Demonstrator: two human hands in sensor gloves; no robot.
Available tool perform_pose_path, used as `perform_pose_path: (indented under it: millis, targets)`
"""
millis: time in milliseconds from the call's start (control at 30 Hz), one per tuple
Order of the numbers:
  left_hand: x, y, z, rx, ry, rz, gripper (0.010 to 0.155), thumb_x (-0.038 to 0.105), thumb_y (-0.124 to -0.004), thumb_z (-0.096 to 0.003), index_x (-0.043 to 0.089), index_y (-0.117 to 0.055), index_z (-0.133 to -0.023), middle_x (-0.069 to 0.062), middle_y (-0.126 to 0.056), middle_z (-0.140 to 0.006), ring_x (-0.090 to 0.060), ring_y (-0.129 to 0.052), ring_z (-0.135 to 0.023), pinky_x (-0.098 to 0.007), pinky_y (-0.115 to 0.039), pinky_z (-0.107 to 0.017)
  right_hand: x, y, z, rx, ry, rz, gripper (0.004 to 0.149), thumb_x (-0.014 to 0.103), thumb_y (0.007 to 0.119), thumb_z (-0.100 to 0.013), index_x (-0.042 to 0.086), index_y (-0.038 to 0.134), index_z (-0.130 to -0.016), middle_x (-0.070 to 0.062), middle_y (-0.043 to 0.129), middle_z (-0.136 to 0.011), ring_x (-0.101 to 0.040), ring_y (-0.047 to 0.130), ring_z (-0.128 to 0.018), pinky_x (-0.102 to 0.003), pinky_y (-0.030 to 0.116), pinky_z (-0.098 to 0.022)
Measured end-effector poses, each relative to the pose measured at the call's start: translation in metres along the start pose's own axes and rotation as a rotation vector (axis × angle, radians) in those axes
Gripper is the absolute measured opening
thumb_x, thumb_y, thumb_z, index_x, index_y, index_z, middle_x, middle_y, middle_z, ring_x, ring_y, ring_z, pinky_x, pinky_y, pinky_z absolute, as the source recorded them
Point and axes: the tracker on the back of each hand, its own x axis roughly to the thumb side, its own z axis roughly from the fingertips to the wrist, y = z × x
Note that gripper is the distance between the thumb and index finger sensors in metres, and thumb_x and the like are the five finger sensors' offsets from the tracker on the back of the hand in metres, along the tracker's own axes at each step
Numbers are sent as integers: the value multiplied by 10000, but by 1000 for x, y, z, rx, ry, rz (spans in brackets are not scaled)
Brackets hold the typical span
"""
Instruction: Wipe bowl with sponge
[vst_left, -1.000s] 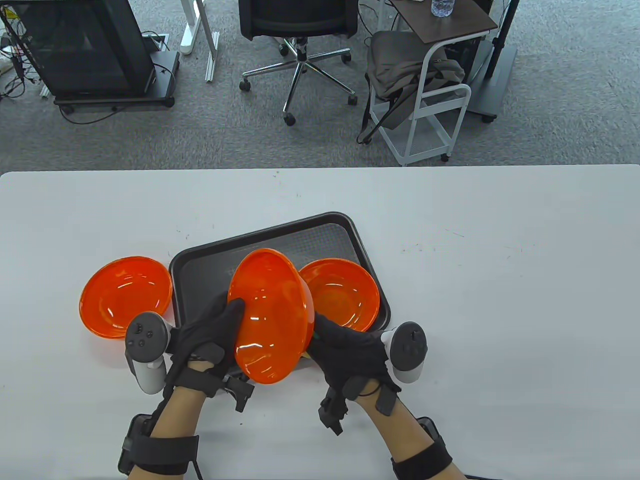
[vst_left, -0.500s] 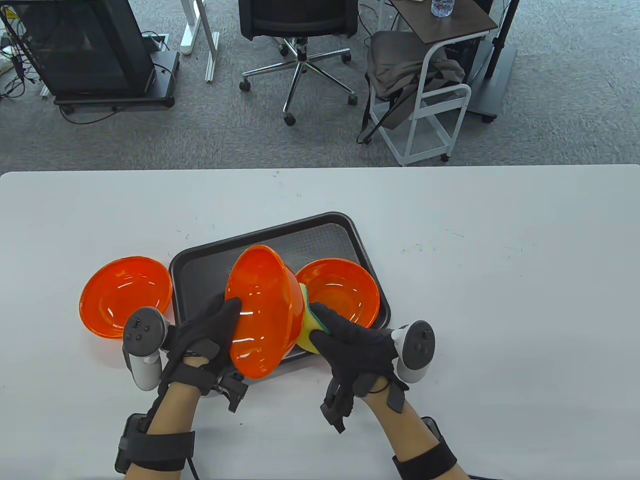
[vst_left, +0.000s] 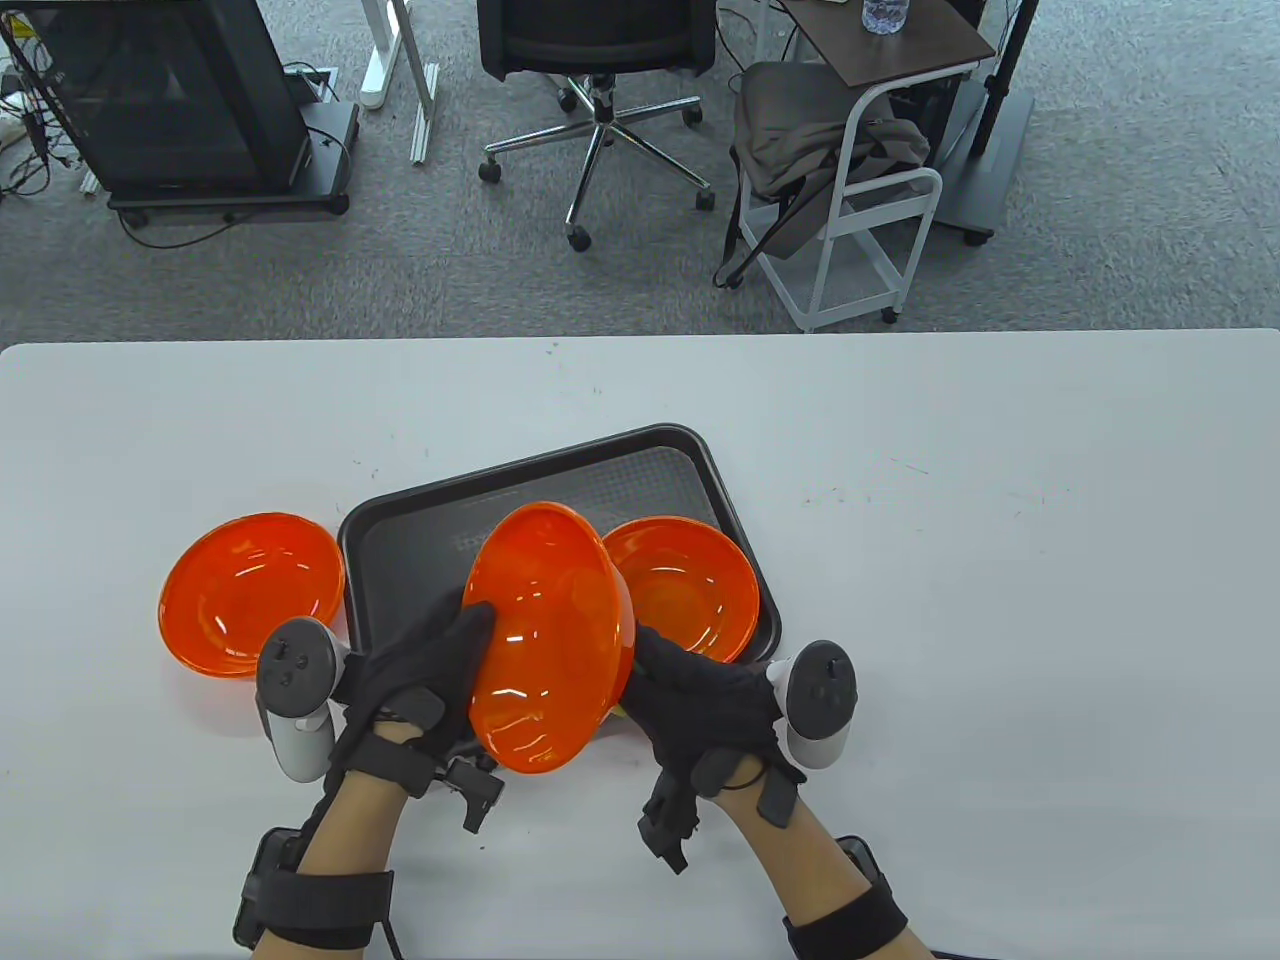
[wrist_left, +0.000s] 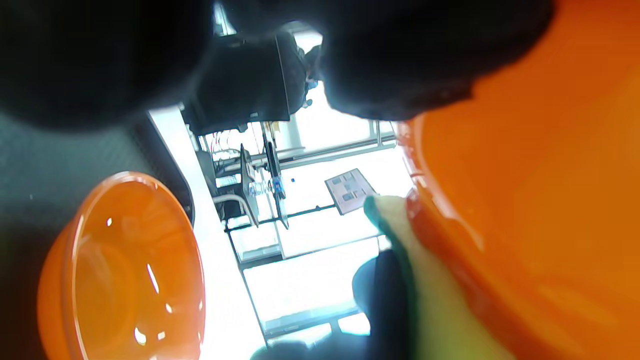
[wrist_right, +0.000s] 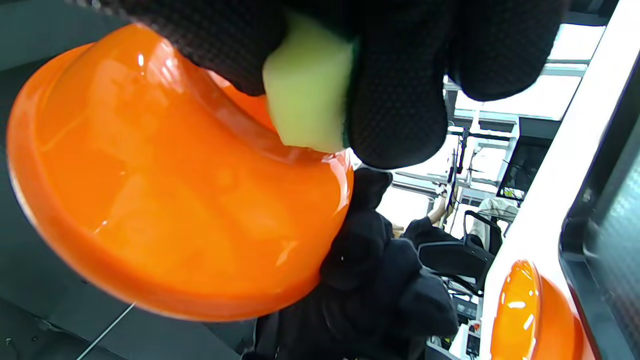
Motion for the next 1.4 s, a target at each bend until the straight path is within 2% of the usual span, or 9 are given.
perform_pose_path:
  millis: [300,467,700,933,1033,1200,1400]
  targets:
    - [8,29,4,172,1,-258,538,496,-755,-528,81,-777,-869,66,-995,-263,-15,-919,107,-289,-941,-40,-2,-2,2,-37,60,134,490,293,793,-550,-1,631,-907,-286,892,-783,-349,1023,-543,-583,777,-470]
    - [7,43,6,253,31,-392,536,496,-758,-526,81,-781,-865,63,-994,-259,-15,-918,111,-290,-940,-38,-1,-3,3,-52,56,148,497,300,791,-553,-18,629,-898,-292,897,-766,-348,1027,-530,-579,782,-463]
    - [1,49,5,255,72,-466,539,498,-758,-525,83,-779,-867,66,-992,-265,-19,-917,104,-293,-938,-47,3,-2,3,-32,23,198,501,307,792,-553,-23,629,-892,-294,899,-756,-344,1030,-525,-578,784,-461]
    - [-1,56,4,230,68,-402,530,493,-766,-523,79,-789,-853,52,-991,-258,-22,-916,108,-295,-937,-44,0,-1,3,-14,28,211,500,309,791,-553,-18,631,-895,-288,901,-761,-345,1030,-526,-578,784,-461]
    - [-1,63,5,240,86,-362,531,492,-769,-523,77,-792,-853,45,-991,-254,-23,-915,111,-295,-937,-40,-2,-4,3,-43,23,224,495,304,790,-550,-9,632,-900,-286,900,-767,-346,1029,-528,-579,783,-462]
    - [-5,83,9,321,117,-331,531,492,-768,-523,79,-790,-857,40,-989,-254,-24,-916,111,-296,-937,-41,-2,-12,3,-63,28,213,495,302,789,-551,-9,630,-903,-284,901,-769,-348,1028,-529,-580,782,-461]
    - [-19,113,18,465,221,-296,532,489,-766,-525,75,-786,-859,37,-988,-255,-25,-916,111,-296,-936,-40,-2,-17,5,-82,30,199,495,302,788,-552,-8,629,-904,-284,900,-771,-348,1028,-529,-581,782,-461]
